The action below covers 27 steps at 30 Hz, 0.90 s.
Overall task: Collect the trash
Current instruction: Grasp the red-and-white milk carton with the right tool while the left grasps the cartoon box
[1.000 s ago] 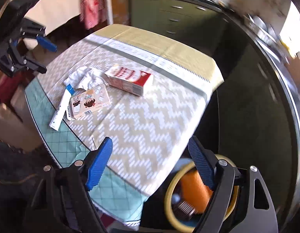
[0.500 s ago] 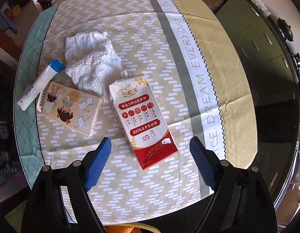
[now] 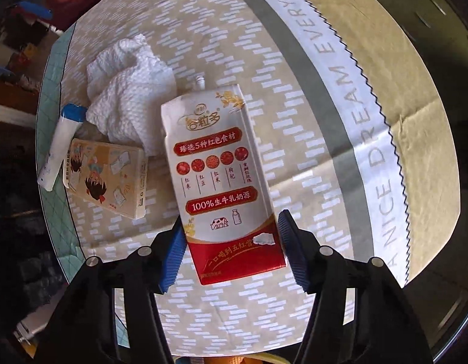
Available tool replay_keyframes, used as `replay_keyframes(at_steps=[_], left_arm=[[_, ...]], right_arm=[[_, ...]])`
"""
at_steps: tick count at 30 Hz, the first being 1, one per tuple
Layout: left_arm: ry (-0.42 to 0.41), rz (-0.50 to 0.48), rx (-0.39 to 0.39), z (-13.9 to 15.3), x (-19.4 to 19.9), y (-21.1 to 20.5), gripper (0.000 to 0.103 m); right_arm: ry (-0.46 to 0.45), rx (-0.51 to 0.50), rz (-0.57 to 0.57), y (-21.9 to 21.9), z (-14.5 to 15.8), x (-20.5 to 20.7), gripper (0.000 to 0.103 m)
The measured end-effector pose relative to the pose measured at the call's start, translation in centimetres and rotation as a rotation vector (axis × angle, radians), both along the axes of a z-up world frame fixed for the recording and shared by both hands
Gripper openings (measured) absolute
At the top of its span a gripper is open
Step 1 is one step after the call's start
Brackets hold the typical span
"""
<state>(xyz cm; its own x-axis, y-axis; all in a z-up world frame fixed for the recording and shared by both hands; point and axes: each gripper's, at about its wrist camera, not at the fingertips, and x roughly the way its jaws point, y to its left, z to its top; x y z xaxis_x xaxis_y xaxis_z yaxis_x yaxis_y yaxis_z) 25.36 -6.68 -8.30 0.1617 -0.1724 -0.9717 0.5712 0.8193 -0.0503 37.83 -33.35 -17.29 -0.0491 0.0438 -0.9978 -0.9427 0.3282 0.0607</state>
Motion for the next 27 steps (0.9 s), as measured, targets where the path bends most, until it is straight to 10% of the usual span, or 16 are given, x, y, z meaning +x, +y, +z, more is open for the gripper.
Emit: replay_keyframes(at_steps=[9,17,27], left_arm=[[0.097,-0.036,-0.082,-2.8,4.4,-4.7,0.066],[0.197,-0.082,-0.075,-5.5,4.6,-9.2,0.044],[0.268,-0.051,0.096,-8.6,2.6,-12.9,0.045]], right_arm=[[-0.113,0.093,-0.211,-8.0,2.8,-3.4,0.056],[-0.169,0.163,-0.464,-14.5,5.6,-9.6,0.054],[-0.156,0.177,-0.464,-12.3,3.6,-15.0,0.054]])
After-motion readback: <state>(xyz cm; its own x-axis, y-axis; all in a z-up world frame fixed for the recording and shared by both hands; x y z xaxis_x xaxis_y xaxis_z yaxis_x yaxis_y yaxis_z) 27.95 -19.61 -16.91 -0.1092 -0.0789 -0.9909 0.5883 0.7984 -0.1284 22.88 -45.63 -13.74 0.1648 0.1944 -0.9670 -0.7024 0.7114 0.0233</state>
